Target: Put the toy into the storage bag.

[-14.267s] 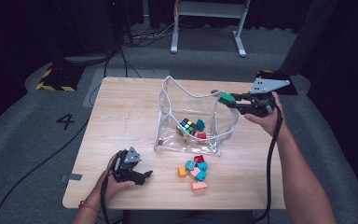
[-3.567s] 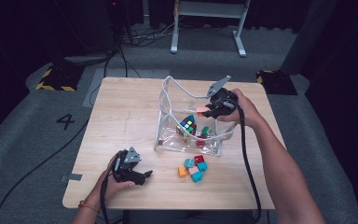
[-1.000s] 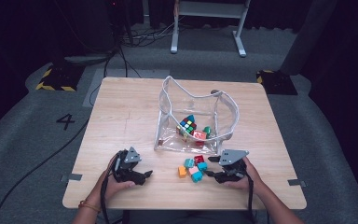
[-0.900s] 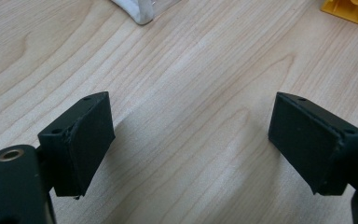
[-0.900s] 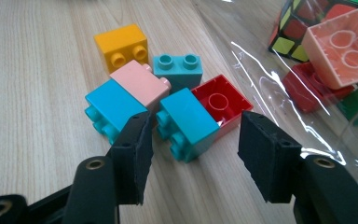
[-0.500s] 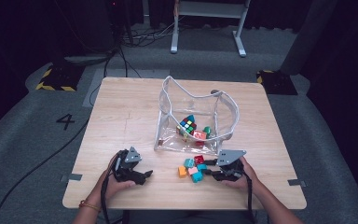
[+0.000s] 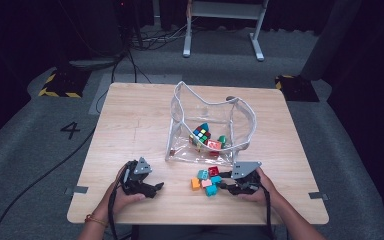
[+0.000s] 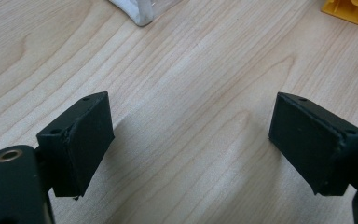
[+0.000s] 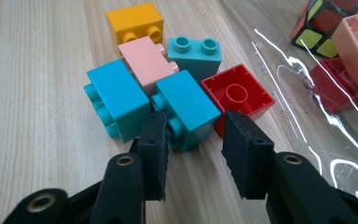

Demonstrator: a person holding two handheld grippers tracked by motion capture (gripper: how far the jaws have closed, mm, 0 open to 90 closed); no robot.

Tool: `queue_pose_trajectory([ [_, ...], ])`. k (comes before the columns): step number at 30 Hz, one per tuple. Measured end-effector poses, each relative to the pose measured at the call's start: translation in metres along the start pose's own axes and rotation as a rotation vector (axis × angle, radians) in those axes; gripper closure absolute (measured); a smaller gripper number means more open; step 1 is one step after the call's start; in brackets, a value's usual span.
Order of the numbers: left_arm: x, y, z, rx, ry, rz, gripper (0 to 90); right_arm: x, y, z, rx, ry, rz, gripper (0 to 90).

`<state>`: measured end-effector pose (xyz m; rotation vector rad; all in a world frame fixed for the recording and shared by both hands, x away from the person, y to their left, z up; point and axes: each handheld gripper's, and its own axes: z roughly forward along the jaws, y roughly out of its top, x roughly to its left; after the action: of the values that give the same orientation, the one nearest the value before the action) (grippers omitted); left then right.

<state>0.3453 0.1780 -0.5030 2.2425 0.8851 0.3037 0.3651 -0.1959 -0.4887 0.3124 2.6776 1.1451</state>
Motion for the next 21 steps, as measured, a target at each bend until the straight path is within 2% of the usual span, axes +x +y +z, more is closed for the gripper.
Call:
queue_pose_trajectory([
  [1, 0.0000, -0.0001, 0.0002, -0.002, 0.000, 0.000, 13.8, 0.0014, 0.0003, -0.0006, 0.011, -0.002, 0.018, 60.6],
  [4, 0.0000, 0.0000, -0.0001, 0.001, 0.000, 0.000, 13.8, 0.0016, 0.0011, 0.0000, 0.009, -0.002, 0.003, 60.8],
  [5, 0.0001, 0.0000, 0.0001, -0.001, 0.000, 0.001, 13.7, 0.0033, 0.0010, 0.0003, 0.025, -0.005, 0.032, 58.2],
  [6, 0.0001, 0.0000, 0.0001, -0.001, 0.000, 0.001, 13.8, 0.0033, 0.0010, 0.0003, 0.025, -0.005, 0.032, 58.2],
  [7, 0.0000, 0.0000, 0.0000, -0.001, 0.000, 0.000, 13.7, 0.0019, 0.0015, 0.0018, 0.020, -0.007, 0.010, 57.8],
  [12, 0.0000, 0.0000, 0.0000, 0.000, 0.000, 0.001, 13.8, 0.0002, 0.0012, 0.0032, 0.017, -0.002, 0.018, 59.7],
  [14, 0.0000, 0.0000, -0.0002, 0.002, -0.001, 0.000, 13.7, 0.0011, 0.0006, 0.0043, 0.024, 0.004, 0.035, 62.8],
  [17, 0.0000, 0.0000, -0.0002, 0.002, -0.001, 0.000, 13.8, 0.0009, 0.0004, 0.0060, 0.014, 0.004, 0.009, 65.0],
  [20, -0.0001, -0.0001, -0.0001, 0.001, 0.000, 0.000, 13.7, -0.0008, -0.0004, 0.0043, 0.028, -0.007, 0.006, 65.2],
  [21, -0.0002, -0.0001, -0.0001, 0.001, 0.001, -0.001, 13.8, -0.0001, -0.0001, 0.0054, 0.010, -0.011, 0.020, 65.3],
])
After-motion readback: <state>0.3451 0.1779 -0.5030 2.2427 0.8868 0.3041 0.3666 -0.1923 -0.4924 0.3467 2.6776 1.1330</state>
